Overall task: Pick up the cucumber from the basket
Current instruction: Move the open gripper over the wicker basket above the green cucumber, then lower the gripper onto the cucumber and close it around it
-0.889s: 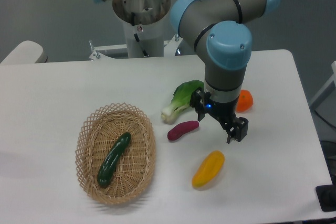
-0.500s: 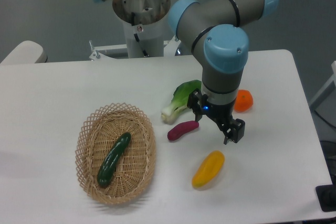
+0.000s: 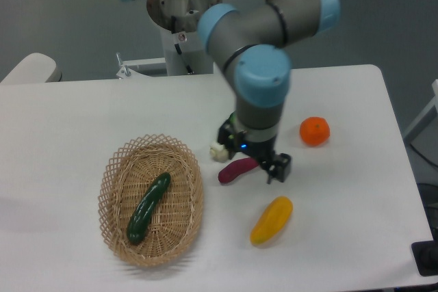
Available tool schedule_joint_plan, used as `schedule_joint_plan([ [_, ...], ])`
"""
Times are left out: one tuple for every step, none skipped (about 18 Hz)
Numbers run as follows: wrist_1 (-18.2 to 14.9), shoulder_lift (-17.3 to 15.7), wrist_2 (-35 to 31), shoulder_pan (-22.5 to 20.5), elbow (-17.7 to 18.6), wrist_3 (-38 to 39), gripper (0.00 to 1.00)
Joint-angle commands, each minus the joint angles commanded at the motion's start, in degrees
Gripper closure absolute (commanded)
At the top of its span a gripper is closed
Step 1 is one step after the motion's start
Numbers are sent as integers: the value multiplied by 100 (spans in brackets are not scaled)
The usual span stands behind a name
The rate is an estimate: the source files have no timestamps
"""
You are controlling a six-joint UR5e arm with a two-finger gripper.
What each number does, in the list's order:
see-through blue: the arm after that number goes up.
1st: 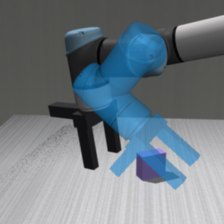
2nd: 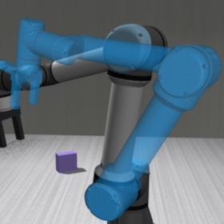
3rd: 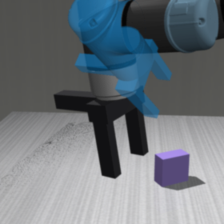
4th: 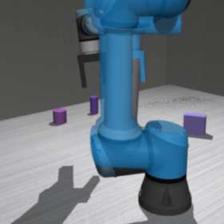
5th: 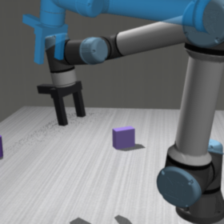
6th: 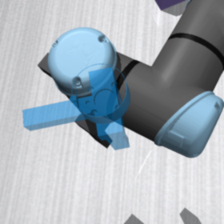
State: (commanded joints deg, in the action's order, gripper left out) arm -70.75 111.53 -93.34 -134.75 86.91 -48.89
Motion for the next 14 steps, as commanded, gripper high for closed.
schedule_joint_plan([
  [17, 0, 17, 88, 79, 464, 0],
  [35, 0, 43, 202, 176, 912, 0],
  [79, 9, 44, 316, 211, 1221, 0],
  [175, 9, 87, 413, 238, 1442, 0],
  [263, 9, 96, 518, 290, 1653, 0],
  [325, 26, 88, 641, 326, 1812, 0],
  [369, 52, 79, 773, 370, 1926, 0],
  [430, 114, 79, 887, 414, 2006, 0],
  [544, 132, 70, 993, 466, 2050, 0],
  [675, 158, 61, 1072, 562, 2042, 0],
  [833, 167, 70, 1108, 659, 1998, 0],
  [957, 184, 70, 1117, 791, 1980, 0],
  [1106, 202, 70, 1126, 905, 1937, 0],
  [1247, 202, 70, 1161, 1028, 1893, 0],
])
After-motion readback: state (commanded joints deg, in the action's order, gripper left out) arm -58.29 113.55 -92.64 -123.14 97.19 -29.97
